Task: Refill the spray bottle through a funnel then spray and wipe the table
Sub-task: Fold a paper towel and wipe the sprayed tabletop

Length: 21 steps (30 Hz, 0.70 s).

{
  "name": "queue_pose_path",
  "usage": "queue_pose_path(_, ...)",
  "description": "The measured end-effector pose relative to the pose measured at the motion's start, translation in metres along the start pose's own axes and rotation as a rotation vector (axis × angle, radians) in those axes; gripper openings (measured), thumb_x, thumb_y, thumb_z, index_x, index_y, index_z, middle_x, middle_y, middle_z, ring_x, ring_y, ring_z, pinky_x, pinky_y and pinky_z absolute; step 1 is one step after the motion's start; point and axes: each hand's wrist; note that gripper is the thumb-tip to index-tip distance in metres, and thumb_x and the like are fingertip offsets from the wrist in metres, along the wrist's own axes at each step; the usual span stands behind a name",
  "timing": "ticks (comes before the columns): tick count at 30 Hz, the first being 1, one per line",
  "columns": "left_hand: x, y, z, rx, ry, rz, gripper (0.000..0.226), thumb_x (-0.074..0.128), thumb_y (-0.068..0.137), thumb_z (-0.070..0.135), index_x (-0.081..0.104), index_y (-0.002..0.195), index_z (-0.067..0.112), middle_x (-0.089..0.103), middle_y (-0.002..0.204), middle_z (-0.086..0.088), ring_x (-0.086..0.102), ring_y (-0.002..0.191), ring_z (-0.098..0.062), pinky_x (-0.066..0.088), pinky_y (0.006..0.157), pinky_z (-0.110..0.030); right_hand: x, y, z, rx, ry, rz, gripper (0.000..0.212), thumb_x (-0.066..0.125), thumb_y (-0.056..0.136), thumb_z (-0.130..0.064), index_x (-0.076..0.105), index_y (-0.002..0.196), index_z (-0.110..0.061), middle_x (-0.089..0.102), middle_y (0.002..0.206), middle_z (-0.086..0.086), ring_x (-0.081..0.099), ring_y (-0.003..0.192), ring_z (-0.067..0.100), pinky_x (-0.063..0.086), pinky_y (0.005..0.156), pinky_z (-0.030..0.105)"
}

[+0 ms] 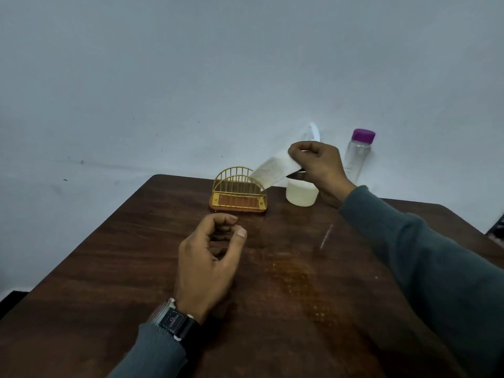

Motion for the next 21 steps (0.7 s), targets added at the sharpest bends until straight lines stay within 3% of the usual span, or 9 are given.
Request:
queue_pose_path(5, 0.003, -0.007, 0.02, 0.09, 0.01, -0.045, 0.023, 0.078, 0.087, 0.013, 0.069, 0.107, 0.02, 0.075, 0.098, 0.015, 0.073, 0.095, -0.004, 0.062, 0.076, -0.022, -0.035, -0.061, -0.04, 0.121, 0.022, -0.006, 0.017, 0.08, 0.089, -0.013, 0.074, 0.103, -0.003, 0.074, 0.108, 0.018, 0.074, 0.081, 0.025, 0.063, 0.061, 0.031)
queue_pose_path(8, 0.007, -0.015, 0.048, 0.123, -0.074, -0.054, 0.031, 0.082, 0.083, 0.011, 0.068, 0.11, 0.02, 0.076, 0.102, 0.012, 0.073, 0.098, -0.006, 0.062, 0.079, -0.024, -0.049, -0.113, -0.055, 0.188, 0.008, -0.036, 0.024, 0.082, 0.086, -0.012, 0.075, 0.104, 0.002, 0.079, 0.093, 0.013, 0.075, 0.07, 0.018, 0.061, 0.054, 0.028)
queue_pose_path(11, 0.017, -0.031, 0.081, 0.064, -0.178, -0.123, 0.041, 0.088, 0.077, 0.021, 0.067, 0.113, 0.023, 0.075, 0.111, 0.014, 0.072, 0.107, -0.007, 0.061, 0.084, -0.027, -0.058, -0.16, -0.063, 0.246, 0.021, -0.069, 0.028, 0.082, 0.085, -0.01, 0.073, 0.105, 0.006, 0.079, 0.081, 0.007, 0.074, 0.064, 0.014, 0.06, 0.05, 0.026)
queue_pose_path(14, 0.028, -0.054, 0.108, -0.028, -0.256, -0.215, 0.049, 0.093, 0.068, 0.029, 0.068, 0.11, 0.024, 0.077, 0.109, 0.012, 0.073, 0.104, -0.005, 0.062, 0.086, -0.029, -0.061, -0.193, -0.067, 0.299, 0.105, -0.048, 0.029, 0.081, 0.085, -0.006, 0.07, 0.106, 0.011, 0.078, 0.08, 0.012, 0.072, 0.059, 0.015, 0.057, 0.045, 0.025)
queue_pose_path(17, 0.036, -0.07, 0.125, -0.121, -0.326, -0.23, 0.053, 0.096, 0.064, 0.022, 0.067, 0.109, 0.021, 0.079, 0.102, 0.009, 0.076, 0.096, -0.007, 0.062, 0.081, -0.026, -0.06, -0.217, -0.068, 0.296, 0.164, 0.0, 0.023, 0.082, 0.083, -0.007, 0.071, 0.098, 0.006, 0.074, 0.084, 0.019, 0.071, 0.058, 0.015, 0.056, 0.045, 0.025)
queue_pose_path(21, 0.036, -0.075, 0.137, -0.258, -0.499, -0.232, 0.04, 0.081, 0.078, 0.014, 0.063, 0.114, 0.015, 0.081, 0.097, -0.005, 0.079, 0.09, -0.019, 0.064, 0.079, -0.038, -0.061, -0.237, -0.074, 0.326, 0.365, -0.052, 0.023, 0.072, 0.092, -0.02, 0.071, 0.097, 0.002, 0.077, 0.079, 0.013, 0.074, 0.064, 0.016, 0.062, 0.057, 0.027)
Point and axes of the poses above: each hand's wrist, its own y-axis towards the middle knuckle, its own x-axis out of the palm, z = x × y
